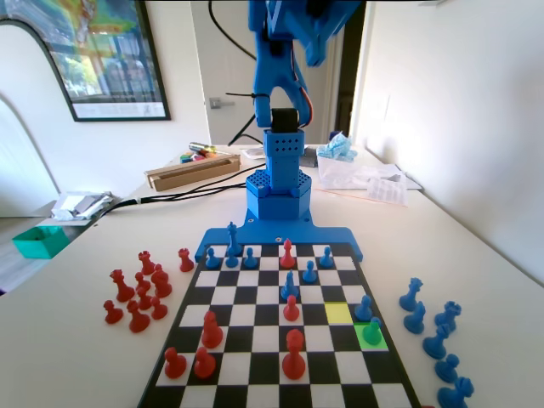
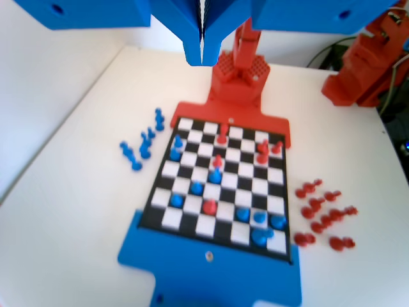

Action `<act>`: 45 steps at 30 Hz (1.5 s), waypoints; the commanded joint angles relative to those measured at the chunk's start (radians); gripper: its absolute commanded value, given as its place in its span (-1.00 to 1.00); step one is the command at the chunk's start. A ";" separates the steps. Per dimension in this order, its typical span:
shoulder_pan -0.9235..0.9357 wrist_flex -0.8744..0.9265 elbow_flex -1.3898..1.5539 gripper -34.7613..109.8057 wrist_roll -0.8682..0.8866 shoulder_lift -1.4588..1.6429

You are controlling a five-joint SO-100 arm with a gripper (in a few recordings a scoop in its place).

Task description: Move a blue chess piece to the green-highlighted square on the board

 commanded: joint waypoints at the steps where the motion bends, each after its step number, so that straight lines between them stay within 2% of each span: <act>1: -0.011 0.023 0.115 -0.50 -0.041 0.189; 22: 0.067 -0.209 0.518 -0.51 -0.092 0.623; 45: 0.184 -0.233 0.523 -0.50 -0.089 0.730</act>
